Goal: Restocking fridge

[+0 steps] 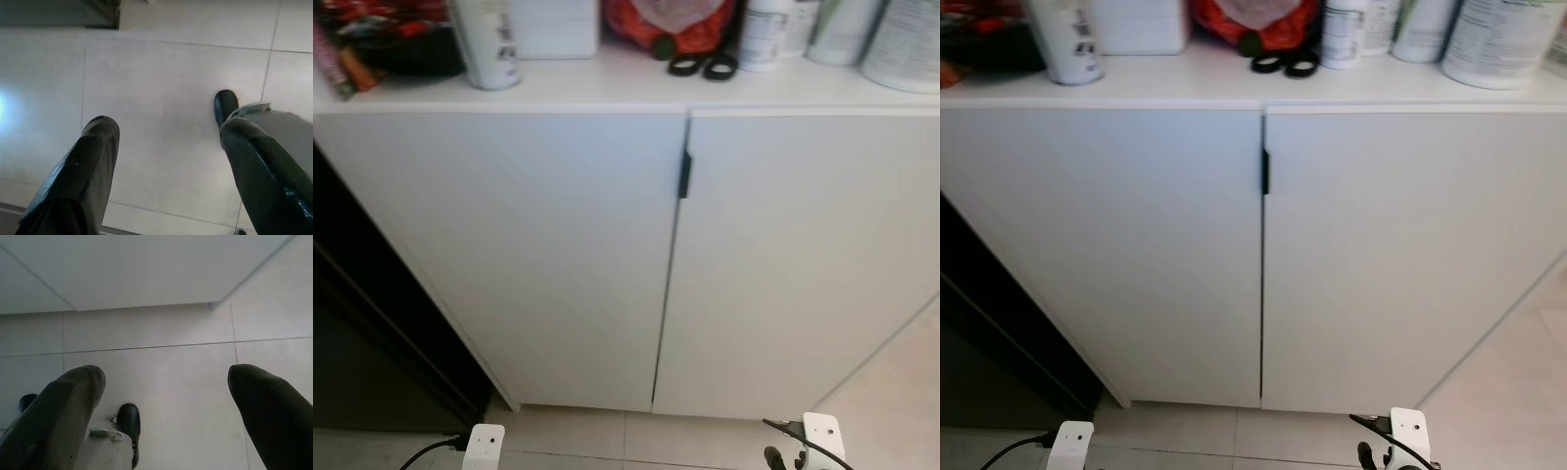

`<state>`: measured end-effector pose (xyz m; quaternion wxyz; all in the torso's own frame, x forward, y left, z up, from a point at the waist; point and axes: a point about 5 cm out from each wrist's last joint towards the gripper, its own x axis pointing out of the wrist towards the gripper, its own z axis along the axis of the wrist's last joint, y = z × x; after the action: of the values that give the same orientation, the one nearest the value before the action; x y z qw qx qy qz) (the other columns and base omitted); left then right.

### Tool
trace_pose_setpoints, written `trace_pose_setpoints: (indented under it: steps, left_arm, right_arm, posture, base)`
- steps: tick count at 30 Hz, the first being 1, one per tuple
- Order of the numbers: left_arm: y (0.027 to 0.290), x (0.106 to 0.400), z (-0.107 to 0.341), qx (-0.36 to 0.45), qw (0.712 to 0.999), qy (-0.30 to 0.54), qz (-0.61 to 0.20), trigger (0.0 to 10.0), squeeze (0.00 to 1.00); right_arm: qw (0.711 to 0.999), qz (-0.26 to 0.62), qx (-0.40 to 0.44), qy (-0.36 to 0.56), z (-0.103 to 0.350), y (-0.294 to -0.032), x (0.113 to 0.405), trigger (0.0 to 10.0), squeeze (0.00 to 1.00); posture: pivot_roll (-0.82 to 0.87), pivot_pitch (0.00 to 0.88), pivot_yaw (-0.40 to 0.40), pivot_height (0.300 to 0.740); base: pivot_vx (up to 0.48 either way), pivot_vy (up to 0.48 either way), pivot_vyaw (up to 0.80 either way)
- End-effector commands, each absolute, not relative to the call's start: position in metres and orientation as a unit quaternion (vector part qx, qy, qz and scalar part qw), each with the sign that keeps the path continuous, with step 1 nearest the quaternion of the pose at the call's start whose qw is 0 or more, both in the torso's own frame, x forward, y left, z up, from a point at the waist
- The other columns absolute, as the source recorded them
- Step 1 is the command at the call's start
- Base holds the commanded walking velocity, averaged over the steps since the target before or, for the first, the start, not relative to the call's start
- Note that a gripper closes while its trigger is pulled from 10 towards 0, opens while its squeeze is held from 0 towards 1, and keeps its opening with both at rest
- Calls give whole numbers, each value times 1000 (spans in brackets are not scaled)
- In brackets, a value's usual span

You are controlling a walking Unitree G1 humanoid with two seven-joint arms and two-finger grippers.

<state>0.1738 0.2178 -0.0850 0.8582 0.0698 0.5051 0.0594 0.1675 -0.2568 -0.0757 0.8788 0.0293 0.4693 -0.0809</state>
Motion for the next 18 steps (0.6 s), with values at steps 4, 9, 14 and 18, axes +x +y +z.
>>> trace_pose_setpoints:
  steps: [4, 9, 14, 18]
  left_arm:
    - [222, 171, -86, 72, 853, 514, 63, 10000, 0]
    - [222, 171, -86, 72, 853, 514, 62, 10000, 0]
    - [222, 171, -85, 72, 853, 514, 61, 10000, 0]
    - [222, 171, -85, 73, 852, 514, 60, 10000, 0]
  right_arm:
    - [879, -86, 32, 468, -76, -255, 168, 10000, 0]
    - [878, -97, 32, 468, -76, -256, 168, 10000, 0]
    - [878, -92, 35, 468, -76, -255, 168, 10000, 0]
    - [878, -93, 36, 468, -76, -255, 168, 10000, 0]
  posture:
    - [-135, 0, 41, 740]
    - [-134, 0, 42, 740]
    - [-133, 0, 43, 740]
    - [-133, 0, 44, 740]
  base:
    - [0, 394, 0]
    - [0, 410, 0]
    - [0, 417, 0]
    - [0, 416, 0]
